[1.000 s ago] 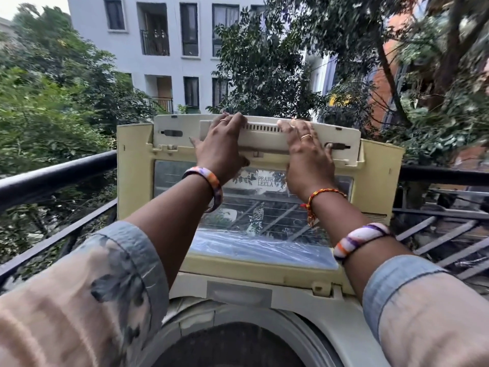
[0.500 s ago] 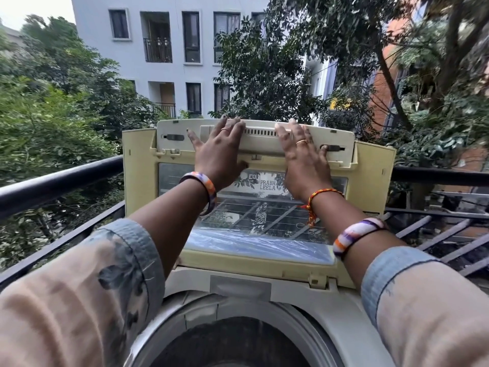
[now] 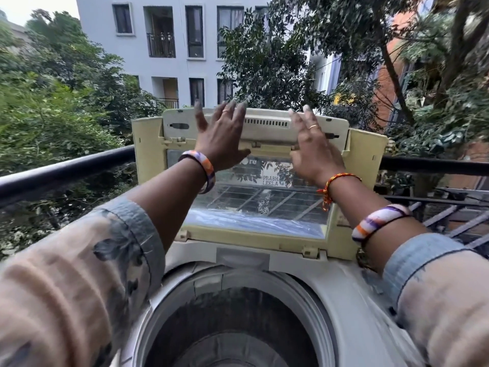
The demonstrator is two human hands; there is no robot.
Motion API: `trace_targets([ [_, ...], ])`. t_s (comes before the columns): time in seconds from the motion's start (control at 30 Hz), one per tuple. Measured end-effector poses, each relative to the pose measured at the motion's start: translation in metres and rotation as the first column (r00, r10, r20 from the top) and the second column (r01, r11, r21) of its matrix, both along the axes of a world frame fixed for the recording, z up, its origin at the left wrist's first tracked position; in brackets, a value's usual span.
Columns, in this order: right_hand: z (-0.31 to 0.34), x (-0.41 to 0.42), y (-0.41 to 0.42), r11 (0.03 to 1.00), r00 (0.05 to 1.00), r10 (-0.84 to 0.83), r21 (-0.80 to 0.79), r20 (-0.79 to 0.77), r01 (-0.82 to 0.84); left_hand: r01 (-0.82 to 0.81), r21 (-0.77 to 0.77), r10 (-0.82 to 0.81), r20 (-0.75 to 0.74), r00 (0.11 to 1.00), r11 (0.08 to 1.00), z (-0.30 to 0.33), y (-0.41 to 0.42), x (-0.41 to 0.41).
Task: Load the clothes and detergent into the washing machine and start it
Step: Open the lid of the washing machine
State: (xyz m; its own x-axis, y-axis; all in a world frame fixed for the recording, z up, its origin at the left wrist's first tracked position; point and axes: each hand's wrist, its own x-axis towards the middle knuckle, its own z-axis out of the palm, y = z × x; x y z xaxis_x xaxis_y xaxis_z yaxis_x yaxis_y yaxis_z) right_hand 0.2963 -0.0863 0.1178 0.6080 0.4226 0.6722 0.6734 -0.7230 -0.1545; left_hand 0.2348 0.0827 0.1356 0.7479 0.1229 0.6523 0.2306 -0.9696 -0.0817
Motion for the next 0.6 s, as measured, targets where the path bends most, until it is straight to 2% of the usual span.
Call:
trace_targets([
  [0.17, -0.015, -0.047, -0.017, 0.994, 0.995, 0.099, -0.041, 0.013, -0.099, 0.134, -0.063, -0.128, 0.099, 0.987, 0.989, -0.021, -0.020, -0.053],
  [0.33, -0.053, -0.098, -0.032, 0.975, 0.976, 0.154, -0.138, -0.154, -0.176, 0.174, -0.196, -0.176, 0.008, 0.984, 0.965, -0.066, -0.040, -0.108],
  [0.4, -0.071, -0.114, -0.039, 0.965, 0.953, 0.176, -0.147, -0.248, -0.216, 0.184, -0.250, -0.216, -0.107, 0.971, 0.951, -0.082, -0.050, -0.126],
  [0.47, -0.092, -0.134, -0.047, 0.956, 0.904, 0.198, -0.130, -0.378, -0.264, 0.183, -0.333, -0.287, -0.296, 0.911, 0.925, -0.098, -0.061, -0.140],
  [0.53, -0.117, -0.157, -0.059, 0.948, 0.833, 0.189, -0.126, -0.520, -0.294, 0.187, -0.352, -0.352, -0.493, 0.796, 0.917, -0.116, -0.075, -0.154],
  [0.6, -0.138, -0.177, -0.076, 0.936, 0.761, 0.131, -0.174, -0.635, -0.306, 0.199, -0.379, -0.406, -0.611, 0.679, 0.904, -0.133, -0.092, -0.168],
])
